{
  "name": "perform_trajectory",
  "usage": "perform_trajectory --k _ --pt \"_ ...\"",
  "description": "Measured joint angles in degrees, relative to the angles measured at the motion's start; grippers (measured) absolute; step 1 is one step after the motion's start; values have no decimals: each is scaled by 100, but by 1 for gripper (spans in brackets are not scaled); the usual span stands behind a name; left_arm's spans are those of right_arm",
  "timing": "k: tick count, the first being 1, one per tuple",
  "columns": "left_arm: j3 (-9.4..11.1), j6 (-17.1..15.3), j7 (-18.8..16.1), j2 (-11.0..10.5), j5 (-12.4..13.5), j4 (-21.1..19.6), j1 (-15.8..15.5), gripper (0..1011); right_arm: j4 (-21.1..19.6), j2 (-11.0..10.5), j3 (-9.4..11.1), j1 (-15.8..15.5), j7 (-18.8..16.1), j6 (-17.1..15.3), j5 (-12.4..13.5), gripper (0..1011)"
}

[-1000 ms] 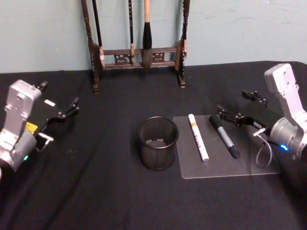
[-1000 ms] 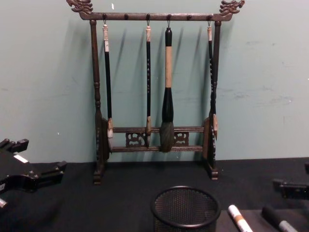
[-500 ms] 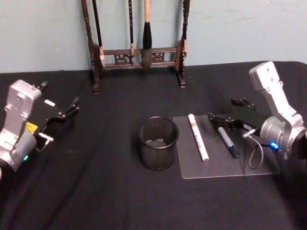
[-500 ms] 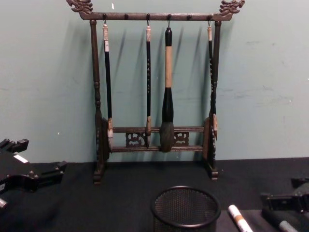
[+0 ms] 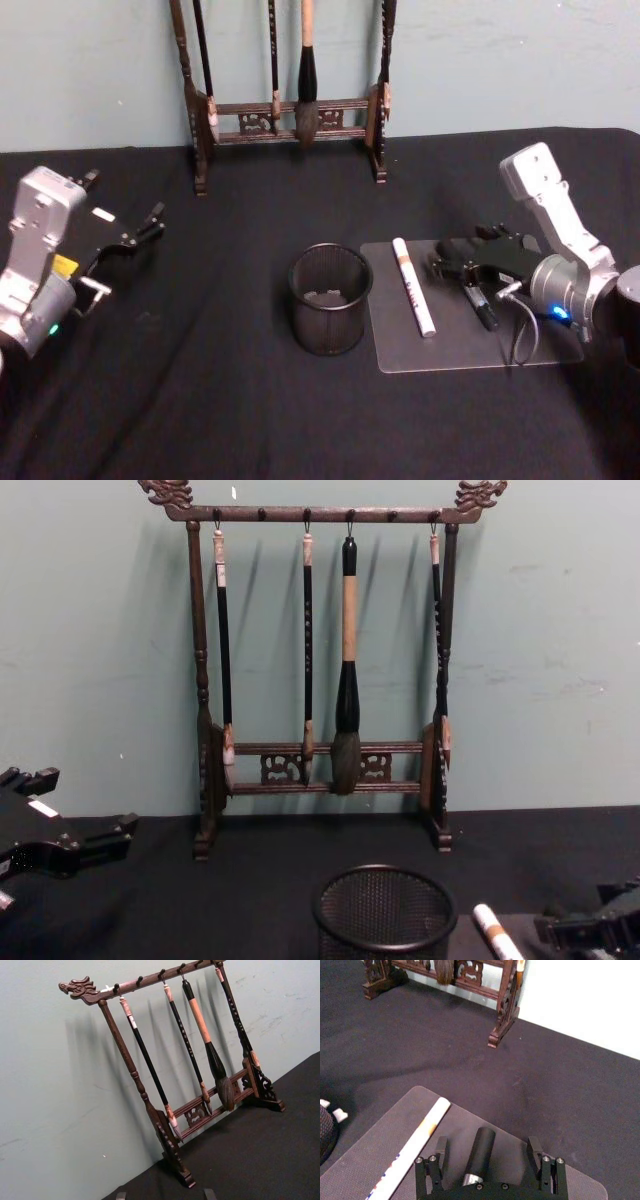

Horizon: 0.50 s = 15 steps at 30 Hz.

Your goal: Pick up the water-based marker from the table and place it into the pen holder.

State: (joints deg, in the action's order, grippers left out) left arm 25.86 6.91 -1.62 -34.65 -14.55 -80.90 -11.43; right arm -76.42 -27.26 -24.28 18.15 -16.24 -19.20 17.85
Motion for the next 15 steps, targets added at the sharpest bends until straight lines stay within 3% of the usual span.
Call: perform_trajectory --k 15 --pt "0 0 0 0 0 0 0 1001 103 153 150 -17 -107 -138 -127 1002"
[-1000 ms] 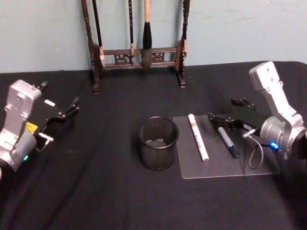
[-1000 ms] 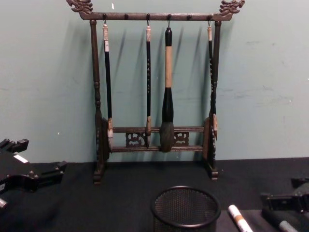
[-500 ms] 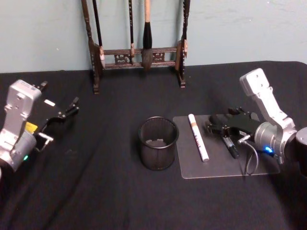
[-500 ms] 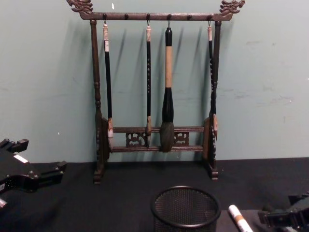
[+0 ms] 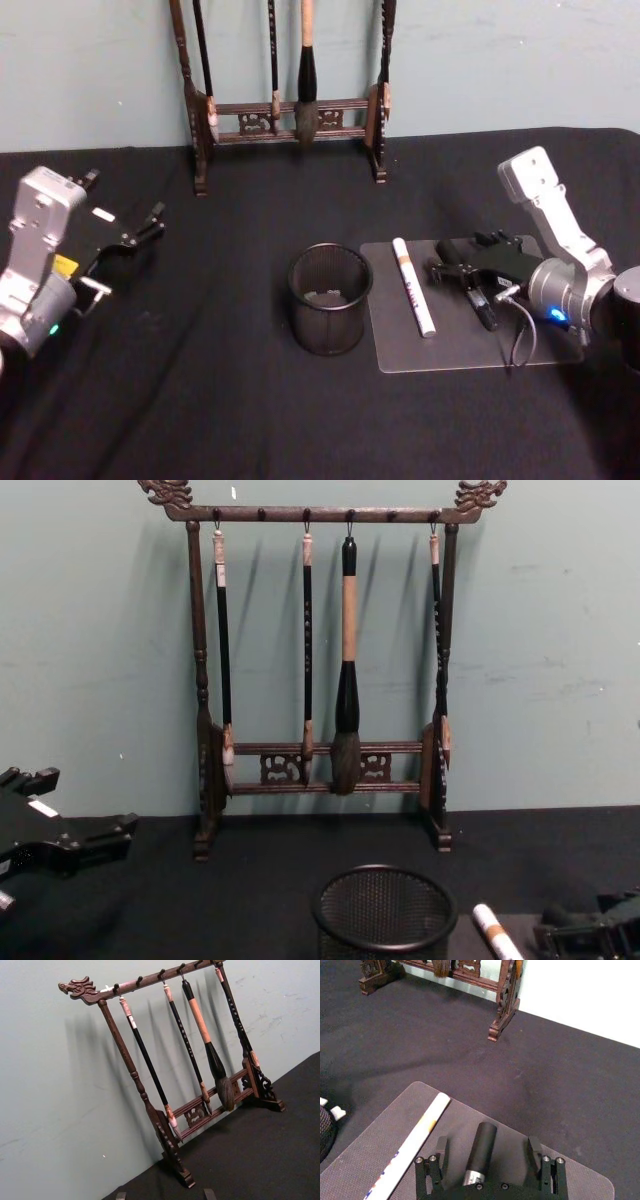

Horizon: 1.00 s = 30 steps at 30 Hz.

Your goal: Pick up the water-based marker from the table and place it into the pen holder.

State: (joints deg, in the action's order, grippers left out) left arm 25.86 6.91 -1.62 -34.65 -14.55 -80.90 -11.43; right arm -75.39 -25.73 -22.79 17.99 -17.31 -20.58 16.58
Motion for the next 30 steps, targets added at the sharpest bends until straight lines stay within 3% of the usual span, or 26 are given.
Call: perform_trajectory --k 30 --pt "0 0 0 0 0 0 0 1001 37 268 264 -105 -249 -119 -293 1002"
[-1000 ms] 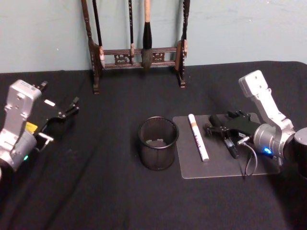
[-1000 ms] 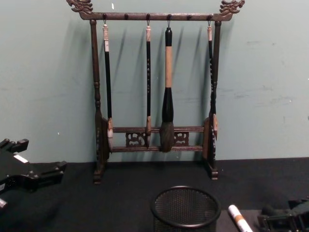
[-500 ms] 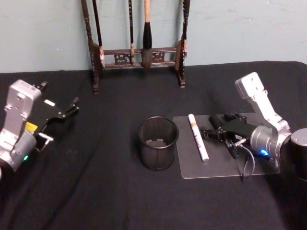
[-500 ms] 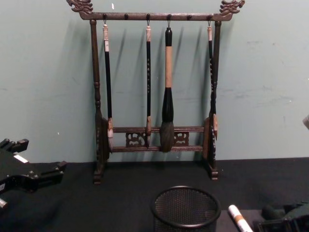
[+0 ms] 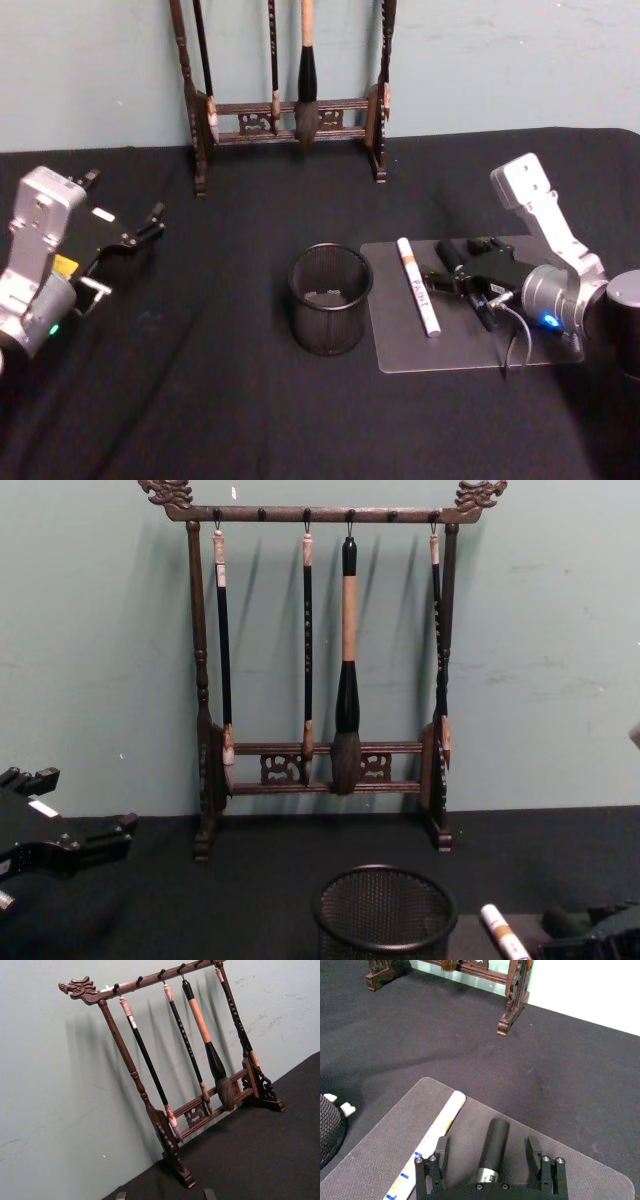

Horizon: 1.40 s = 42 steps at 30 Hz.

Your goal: Pick up the water-based marker from the table and place it into the pen holder.

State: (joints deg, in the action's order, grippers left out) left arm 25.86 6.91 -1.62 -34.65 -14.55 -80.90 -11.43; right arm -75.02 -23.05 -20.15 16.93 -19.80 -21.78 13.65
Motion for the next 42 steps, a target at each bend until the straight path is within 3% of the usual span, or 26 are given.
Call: perform_trajectory --k 33,42 --pt "0 0 0 0 0 0 0 1001 -12 67 106 -53 -63 2 -97 993" --pt "0 0 0 0 0 0 0 1001 -11 65 103 -49 -61 2 -90 789"
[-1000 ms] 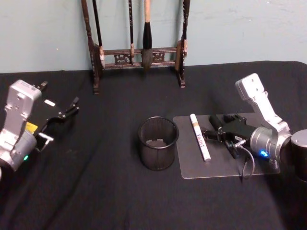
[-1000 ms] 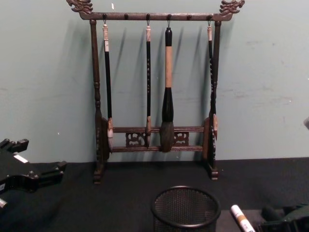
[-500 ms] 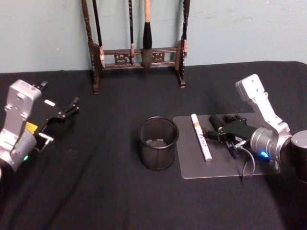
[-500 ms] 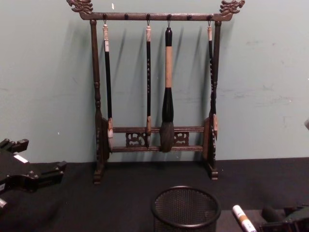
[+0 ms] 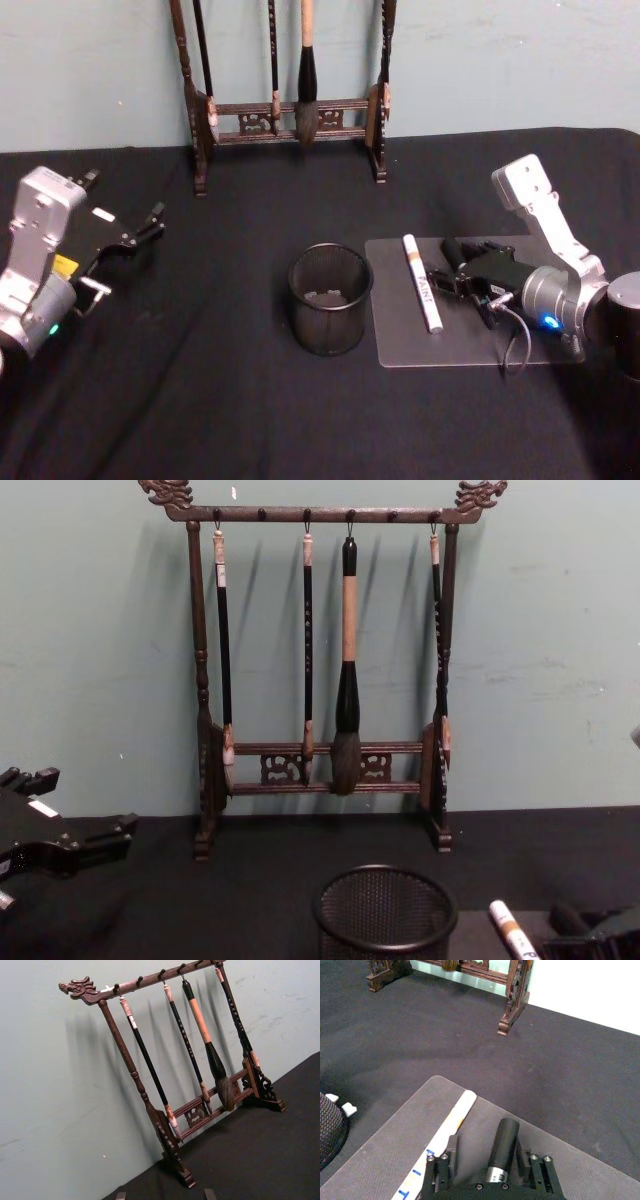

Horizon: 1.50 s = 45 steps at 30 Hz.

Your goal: Pick up the water-based marker from the table and place it into the pen holder.

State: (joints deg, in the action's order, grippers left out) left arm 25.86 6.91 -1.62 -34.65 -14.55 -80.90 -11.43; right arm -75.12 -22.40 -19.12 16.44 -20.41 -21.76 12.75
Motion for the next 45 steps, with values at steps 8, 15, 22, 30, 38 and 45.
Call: perform_trajectory --k 8,15,22,30,38,45 --pt "0 0 0 0 0 0 0 1001 1 -1 -4 4 3 -1 5 514" --pt "0 0 0 0 0 0 0 1001 1 -1 -4 6 4 -8 7 292" --pt "0 0 0 0 0 0 0 1001 1 -1 -4 6 4 -8 10 236" --pt "0 0 0 0 0 0 0 1001 -3 0 -2 6 -7 -5 11 236" --pt "0 0 0 0 0 0 0 1001 -216 -45 94 -60 -31 147 22 236" --pt "0 0 0 0 0 0 0 1001 -643 -88 273 -213 33 573 60 236"
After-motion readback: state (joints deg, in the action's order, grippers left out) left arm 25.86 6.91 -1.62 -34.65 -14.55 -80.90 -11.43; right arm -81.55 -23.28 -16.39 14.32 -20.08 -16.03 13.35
